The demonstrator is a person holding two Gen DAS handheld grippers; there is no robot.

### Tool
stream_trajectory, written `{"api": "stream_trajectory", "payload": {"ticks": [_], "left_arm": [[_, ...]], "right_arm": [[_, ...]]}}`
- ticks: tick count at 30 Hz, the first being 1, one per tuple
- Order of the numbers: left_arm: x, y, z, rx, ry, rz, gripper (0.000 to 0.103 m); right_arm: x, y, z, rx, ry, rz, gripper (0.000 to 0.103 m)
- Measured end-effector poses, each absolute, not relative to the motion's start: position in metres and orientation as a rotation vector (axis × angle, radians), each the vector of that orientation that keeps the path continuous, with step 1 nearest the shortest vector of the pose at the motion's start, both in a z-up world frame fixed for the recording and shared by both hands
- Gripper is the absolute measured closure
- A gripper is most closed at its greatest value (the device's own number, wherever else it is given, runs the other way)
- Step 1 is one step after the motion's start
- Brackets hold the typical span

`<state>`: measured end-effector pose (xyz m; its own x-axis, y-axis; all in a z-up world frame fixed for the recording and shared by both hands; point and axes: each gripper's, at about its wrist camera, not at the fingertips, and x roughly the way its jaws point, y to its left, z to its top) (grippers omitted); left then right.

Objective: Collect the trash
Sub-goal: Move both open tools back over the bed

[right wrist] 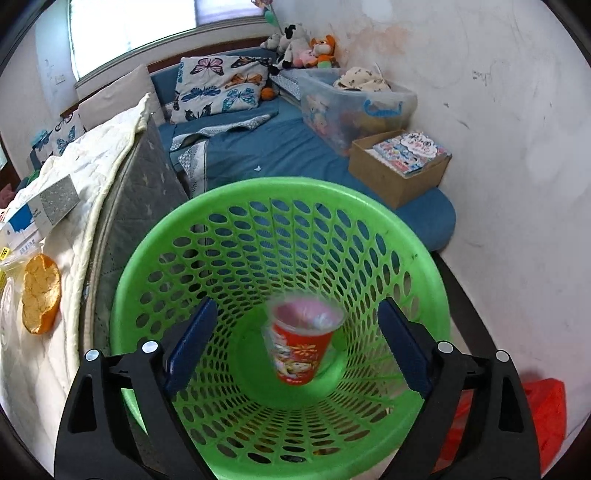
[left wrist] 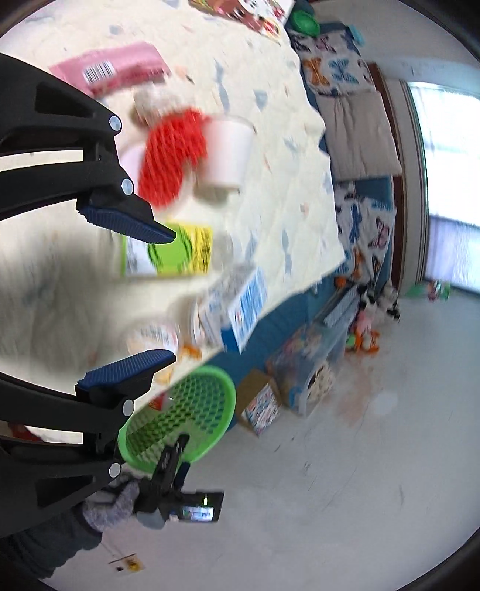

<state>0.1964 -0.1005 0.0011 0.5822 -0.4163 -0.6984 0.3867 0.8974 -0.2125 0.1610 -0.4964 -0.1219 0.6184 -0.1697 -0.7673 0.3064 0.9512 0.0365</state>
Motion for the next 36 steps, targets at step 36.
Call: {"api": "stream_trajectory", "payload": {"ticks": [36], "left_arm": [[0.162, 0.005, -0.034, -0.119, 0.850, -0.270, 0.045]], "right_arm": [[0.173, -0.278, -0.087, -0.108, 0.834, 0.215, 0.014]]}}
